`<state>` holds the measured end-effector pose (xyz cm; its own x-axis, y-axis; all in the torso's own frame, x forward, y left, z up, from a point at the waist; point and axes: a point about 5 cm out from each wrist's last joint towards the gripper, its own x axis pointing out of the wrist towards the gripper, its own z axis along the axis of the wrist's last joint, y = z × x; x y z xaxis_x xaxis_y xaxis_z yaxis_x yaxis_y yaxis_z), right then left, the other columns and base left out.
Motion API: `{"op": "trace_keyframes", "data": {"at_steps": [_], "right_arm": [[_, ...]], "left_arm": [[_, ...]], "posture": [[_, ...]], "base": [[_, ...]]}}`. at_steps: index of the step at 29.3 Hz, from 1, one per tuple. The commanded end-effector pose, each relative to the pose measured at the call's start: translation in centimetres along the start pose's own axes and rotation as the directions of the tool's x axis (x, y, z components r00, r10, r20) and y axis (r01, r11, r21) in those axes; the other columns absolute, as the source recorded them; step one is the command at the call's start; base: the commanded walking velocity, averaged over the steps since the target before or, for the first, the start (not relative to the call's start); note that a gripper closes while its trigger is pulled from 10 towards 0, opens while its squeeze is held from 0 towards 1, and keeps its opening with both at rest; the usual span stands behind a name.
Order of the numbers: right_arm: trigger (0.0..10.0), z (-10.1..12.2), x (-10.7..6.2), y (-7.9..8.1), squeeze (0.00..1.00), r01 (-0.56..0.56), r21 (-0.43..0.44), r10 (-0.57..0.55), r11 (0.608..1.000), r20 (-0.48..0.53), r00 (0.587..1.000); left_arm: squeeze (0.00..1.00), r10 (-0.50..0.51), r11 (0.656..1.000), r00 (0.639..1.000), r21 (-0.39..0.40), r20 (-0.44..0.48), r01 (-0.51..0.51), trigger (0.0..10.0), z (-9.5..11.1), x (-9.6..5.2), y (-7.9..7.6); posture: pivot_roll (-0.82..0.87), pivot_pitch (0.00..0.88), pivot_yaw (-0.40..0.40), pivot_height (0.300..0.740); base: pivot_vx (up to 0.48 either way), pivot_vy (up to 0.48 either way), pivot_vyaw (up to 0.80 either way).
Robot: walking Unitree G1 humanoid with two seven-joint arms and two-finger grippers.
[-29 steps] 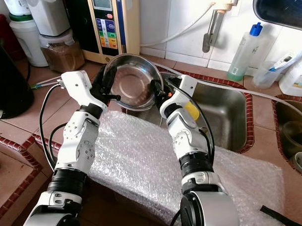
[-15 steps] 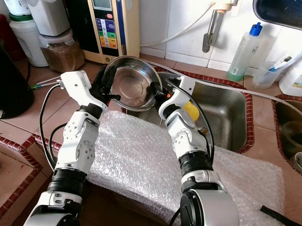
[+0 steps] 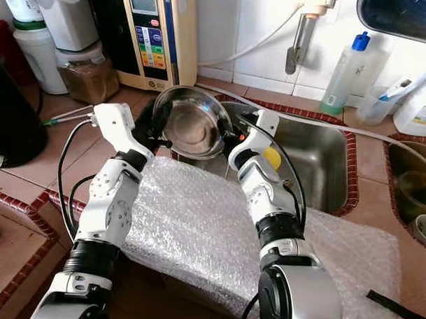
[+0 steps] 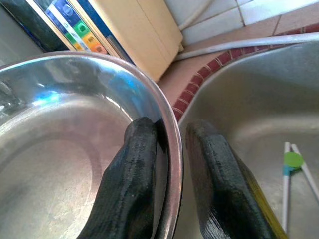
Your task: Kitchen organization
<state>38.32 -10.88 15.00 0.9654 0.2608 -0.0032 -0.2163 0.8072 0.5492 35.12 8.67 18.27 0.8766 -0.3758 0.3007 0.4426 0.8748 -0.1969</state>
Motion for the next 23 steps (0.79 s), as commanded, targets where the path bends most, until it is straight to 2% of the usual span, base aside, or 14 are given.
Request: {"op": "trace_keyframes", "data": {"at_steps": [1,6,11,18,21,23], "right_arm": [[0.0,3.1,-0.4,-2.6,0.00,0.187,0.031,-0.190,0.982,0.129,0.973],[0.0,3.1,-0.8,-3.7,0.00,0.260,0.003,-0.258,0.965,0.141,0.956],[0.0,3.0,-1.1,-4.5,0.00,0.320,-0.016,-0.313,0.947,0.156,0.937],[0.0,2.6,-1.1,-4.7,0.00,0.335,-0.024,-0.328,0.942,0.148,0.933],[0.0,2.6,-0.9,-4.7,0.00,0.337,-0.012,-0.332,0.941,0.144,0.932],[0.0,2.7,-0.9,-4.8,0.00,0.348,-0.022,-0.341,0.937,0.148,0.928]], "left_arm": [[1.00,-0.104,0.994,0.994,0.041,-0.046,0.106,10.0,-1.1,-0.6,-1.4],[1.00,-0.080,0.994,0.993,0.061,-0.086,0.085,10.0,-1.9,-1.3,-0.6],[1.00,-0.106,0.992,0.988,0.058,-0.109,0.112,10.0,-2.0,-1.6,-0.3],[1.00,-0.122,0.987,0.981,0.088,-0.153,0.137,10.0,-2.4,-2.0,-0.1],[1.00,-0.108,0.982,0.979,0.132,-0.174,0.131,10.0,-2.5,-2.2,0.5],[1.00,-0.093,0.985,0.980,0.130,-0.176,0.117,10.0,-2.5,-2.2,0.9]], "posture": [[0.07,0.000,-0.026,0.740],[0.09,0.000,-0.020,0.740],[0.11,0.000,-0.016,0.740],[0.12,0.000,-0.016,0.740],[0.12,0.000,-0.016,0.740],[0.12,0.000,-0.016,0.740]], "base": [[0.000,0.000,0.00],[0.000,0.000,0.00],[0.000,0.000,0.00],[0.000,0.000,0.00],[0.000,0.000,0.00],[0.000,0.000,0.00]]}}
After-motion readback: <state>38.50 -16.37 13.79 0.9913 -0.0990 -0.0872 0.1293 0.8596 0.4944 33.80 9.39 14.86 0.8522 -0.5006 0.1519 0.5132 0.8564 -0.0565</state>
